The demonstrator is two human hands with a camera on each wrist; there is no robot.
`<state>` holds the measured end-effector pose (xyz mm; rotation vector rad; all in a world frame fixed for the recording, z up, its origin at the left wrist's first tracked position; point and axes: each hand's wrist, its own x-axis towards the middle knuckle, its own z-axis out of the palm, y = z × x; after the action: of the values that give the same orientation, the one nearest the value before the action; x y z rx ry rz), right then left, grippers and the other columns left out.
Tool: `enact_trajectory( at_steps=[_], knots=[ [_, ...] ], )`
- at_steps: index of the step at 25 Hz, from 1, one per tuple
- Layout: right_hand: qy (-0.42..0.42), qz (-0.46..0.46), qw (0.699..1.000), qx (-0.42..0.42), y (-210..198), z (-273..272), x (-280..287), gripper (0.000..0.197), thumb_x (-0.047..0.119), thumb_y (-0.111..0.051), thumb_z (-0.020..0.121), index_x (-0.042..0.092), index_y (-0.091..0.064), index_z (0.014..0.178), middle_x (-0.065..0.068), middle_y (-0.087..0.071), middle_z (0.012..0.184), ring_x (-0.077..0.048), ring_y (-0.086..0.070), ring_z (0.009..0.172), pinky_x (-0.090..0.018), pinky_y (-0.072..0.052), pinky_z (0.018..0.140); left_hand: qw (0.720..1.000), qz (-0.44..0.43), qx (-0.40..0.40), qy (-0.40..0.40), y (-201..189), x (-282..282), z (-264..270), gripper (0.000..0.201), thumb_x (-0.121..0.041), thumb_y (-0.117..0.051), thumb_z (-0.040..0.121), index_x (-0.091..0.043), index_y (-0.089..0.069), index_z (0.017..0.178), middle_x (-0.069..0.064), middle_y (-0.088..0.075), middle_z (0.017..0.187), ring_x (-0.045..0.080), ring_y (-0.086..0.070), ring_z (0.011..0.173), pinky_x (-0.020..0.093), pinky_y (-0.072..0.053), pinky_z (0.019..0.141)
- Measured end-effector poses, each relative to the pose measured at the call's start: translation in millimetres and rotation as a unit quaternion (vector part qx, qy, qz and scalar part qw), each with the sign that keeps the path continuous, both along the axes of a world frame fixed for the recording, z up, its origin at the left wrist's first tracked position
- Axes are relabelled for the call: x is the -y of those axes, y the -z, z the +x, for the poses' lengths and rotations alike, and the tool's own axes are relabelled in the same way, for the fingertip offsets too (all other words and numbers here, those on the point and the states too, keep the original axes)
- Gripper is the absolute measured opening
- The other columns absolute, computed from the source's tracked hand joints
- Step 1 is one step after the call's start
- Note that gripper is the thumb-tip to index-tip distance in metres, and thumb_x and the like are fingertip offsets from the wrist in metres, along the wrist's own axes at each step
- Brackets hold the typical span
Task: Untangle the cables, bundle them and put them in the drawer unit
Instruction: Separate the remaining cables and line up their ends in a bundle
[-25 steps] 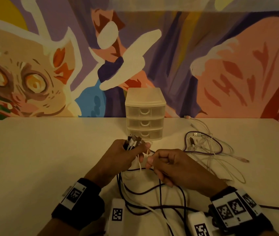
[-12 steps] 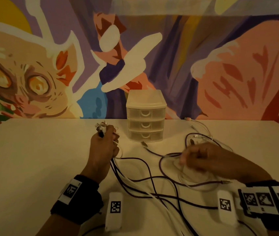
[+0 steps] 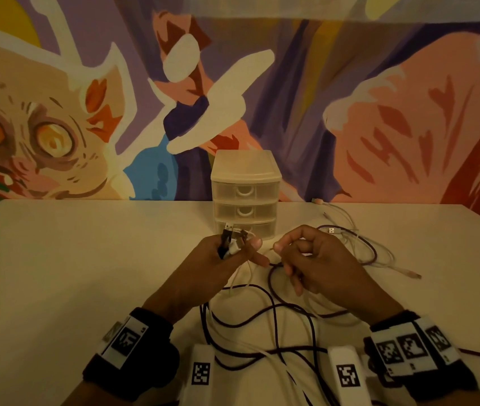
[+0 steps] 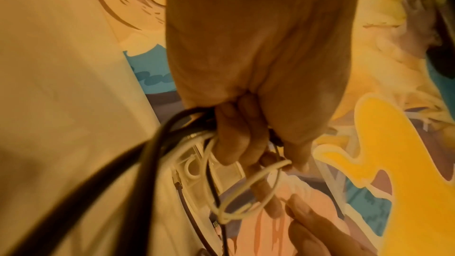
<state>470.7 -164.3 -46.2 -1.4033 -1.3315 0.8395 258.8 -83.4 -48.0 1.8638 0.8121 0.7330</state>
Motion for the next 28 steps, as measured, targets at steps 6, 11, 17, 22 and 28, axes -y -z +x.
enact_trajectory(
  at_steps=[6,11,17,22,28],
  knots=[
    [-0.017,0.014,0.999,-0.030,-2,-7,2,0.013,0.016,-0.064,0.105,0.003,-0.066,0.107,-0.011,-0.071,0.075,-0.024,-0.061,0.053,-0.026,-0.045,0.043,1.000,-0.021,0.014,-0.006,4,2,6,0.027,-0.045,-0.059,0.107,-0.023,-0.074,0.105,-0.020,-0.060,0.060,-0.001,-0.047,0.051,0.014,-0.040,0.055],
    [0.043,-0.032,0.999,-0.006,-19,32,13,0.017,0.023,-0.069,0.101,0.009,-0.077,0.105,-0.010,-0.066,0.079,-0.007,-0.050,0.053,-0.017,-0.042,0.049,0.934,-0.135,0.230,-0.239,0,-30,-13,0.022,-0.036,-0.059,0.109,-0.016,-0.066,0.104,-0.003,-0.062,0.074,0.006,-0.045,0.055,0.020,-0.038,0.048],
    [0.123,0.143,0.981,-0.044,-35,82,25,0.010,0.005,-0.061,0.104,0.005,-0.069,0.108,-0.006,-0.069,0.078,-0.013,-0.058,0.068,-0.024,-0.049,0.067,0.886,-0.136,0.338,-0.288,1,-42,-16,0.017,-0.034,-0.054,0.112,-0.023,-0.057,0.099,-0.001,-0.061,0.089,0.004,-0.042,0.055,0.015,-0.036,0.043],
    [0.101,0.095,0.988,0.070,-60,98,32,0.008,0.001,-0.065,0.101,0.000,-0.072,0.106,0.003,-0.077,0.088,-0.002,-0.064,0.071,-0.011,-0.050,0.069,0.871,-0.152,0.341,-0.320,4,-48,-26,0.018,-0.032,-0.053,0.113,-0.020,-0.055,0.099,-0.001,-0.062,0.089,0.007,-0.043,0.061,0.016,-0.035,0.044],
    [0.108,0.164,0.975,0.107,-128,114,18,0.006,0.018,-0.069,0.101,0.020,-0.073,0.104,0.001,-0.072,0.087,-0.013,-0.063,0.074,-0.028,-0.056,0.075,0.877,-0.150,0.333,-0.311,6,-46,-22,0.021,-0.034,-0.051,0.113,-0.025,-0.052,0.095,-0.003,-0.058,0.084,0.009,-0.039,0.062,0.016,-0.033,0.043]
  ],
)
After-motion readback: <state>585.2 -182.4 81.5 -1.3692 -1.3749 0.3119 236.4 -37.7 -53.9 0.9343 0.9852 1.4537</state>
